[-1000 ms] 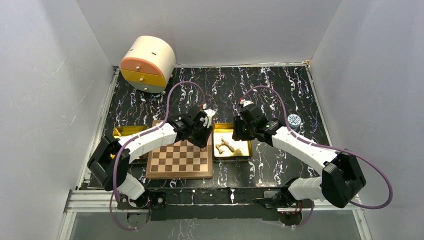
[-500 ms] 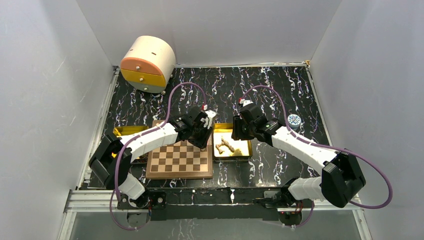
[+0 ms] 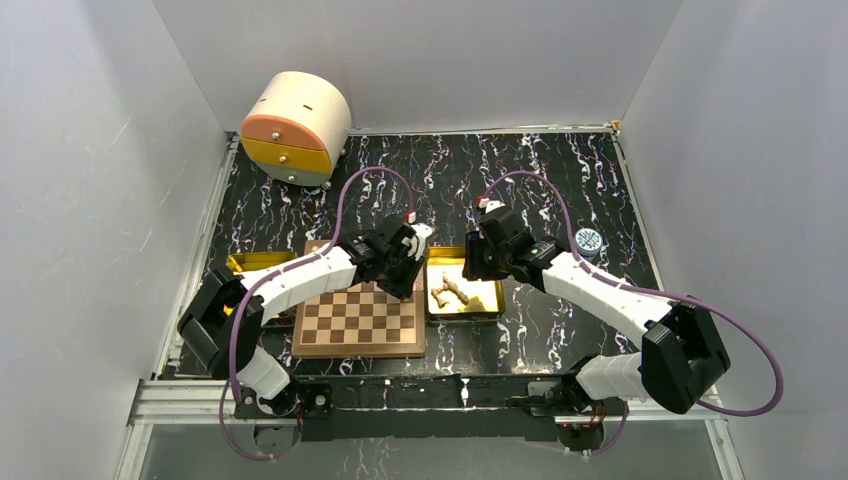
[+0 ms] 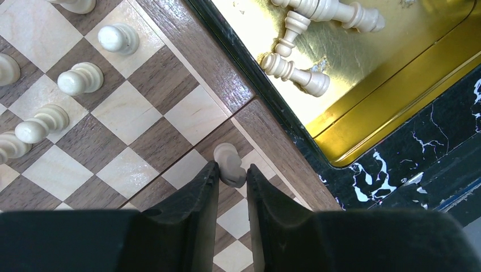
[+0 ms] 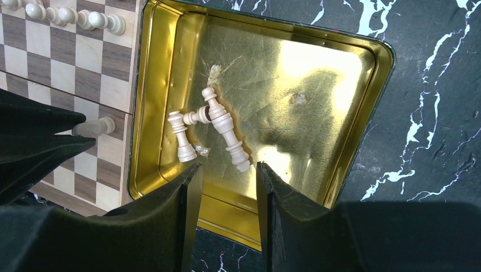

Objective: Set up the chess pieces on the board
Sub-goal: Pick up the chess piece from the chessboard, then place the chess piece on the chessboard.

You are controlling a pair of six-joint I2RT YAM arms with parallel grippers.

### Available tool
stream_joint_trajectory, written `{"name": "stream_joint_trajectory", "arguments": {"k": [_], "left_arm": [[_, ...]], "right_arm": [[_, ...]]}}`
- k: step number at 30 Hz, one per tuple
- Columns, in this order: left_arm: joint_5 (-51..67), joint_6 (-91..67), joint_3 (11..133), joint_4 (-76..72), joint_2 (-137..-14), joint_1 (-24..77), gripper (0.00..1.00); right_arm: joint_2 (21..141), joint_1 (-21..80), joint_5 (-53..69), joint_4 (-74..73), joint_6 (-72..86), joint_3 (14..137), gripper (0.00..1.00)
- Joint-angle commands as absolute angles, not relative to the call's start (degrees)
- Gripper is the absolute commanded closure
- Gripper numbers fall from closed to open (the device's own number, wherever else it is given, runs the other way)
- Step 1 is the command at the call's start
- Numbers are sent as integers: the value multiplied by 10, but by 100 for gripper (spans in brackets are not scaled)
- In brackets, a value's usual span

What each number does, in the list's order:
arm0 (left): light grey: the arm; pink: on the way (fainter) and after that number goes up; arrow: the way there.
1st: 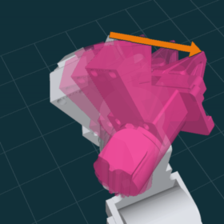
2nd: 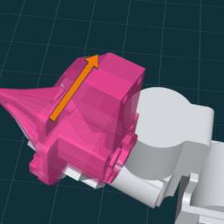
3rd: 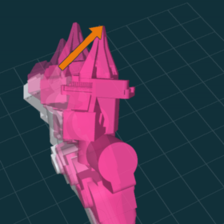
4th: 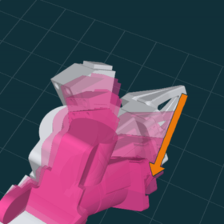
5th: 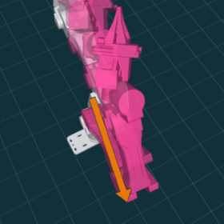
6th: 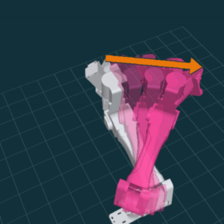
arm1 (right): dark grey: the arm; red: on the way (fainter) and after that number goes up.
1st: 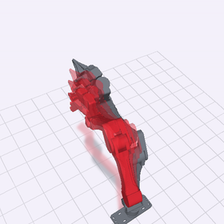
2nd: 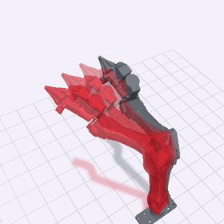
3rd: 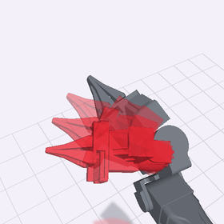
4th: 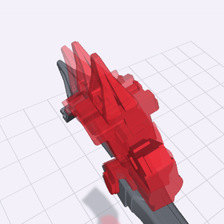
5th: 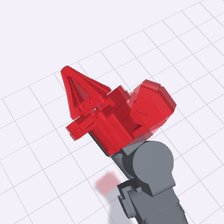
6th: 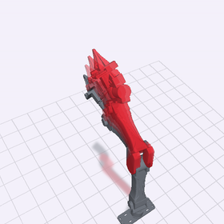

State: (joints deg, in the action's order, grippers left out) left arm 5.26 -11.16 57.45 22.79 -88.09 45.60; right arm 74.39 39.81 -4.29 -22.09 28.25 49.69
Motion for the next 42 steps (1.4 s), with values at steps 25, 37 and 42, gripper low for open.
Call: {"name": "stream_joint_trajectory", "arguments": {"k": [25,37,42], "left_arm": [[-56,-151,745,289,-879,346,90],[-53,-122,780,257,-963,336,89],[-51,-119,783,251,-984,336,90]], "right_arm": [[712,396,-18,-178,292,470,23],[701,396,-20,-175,289,464,20],[696,396,-24,-174,288,463,20]]}}
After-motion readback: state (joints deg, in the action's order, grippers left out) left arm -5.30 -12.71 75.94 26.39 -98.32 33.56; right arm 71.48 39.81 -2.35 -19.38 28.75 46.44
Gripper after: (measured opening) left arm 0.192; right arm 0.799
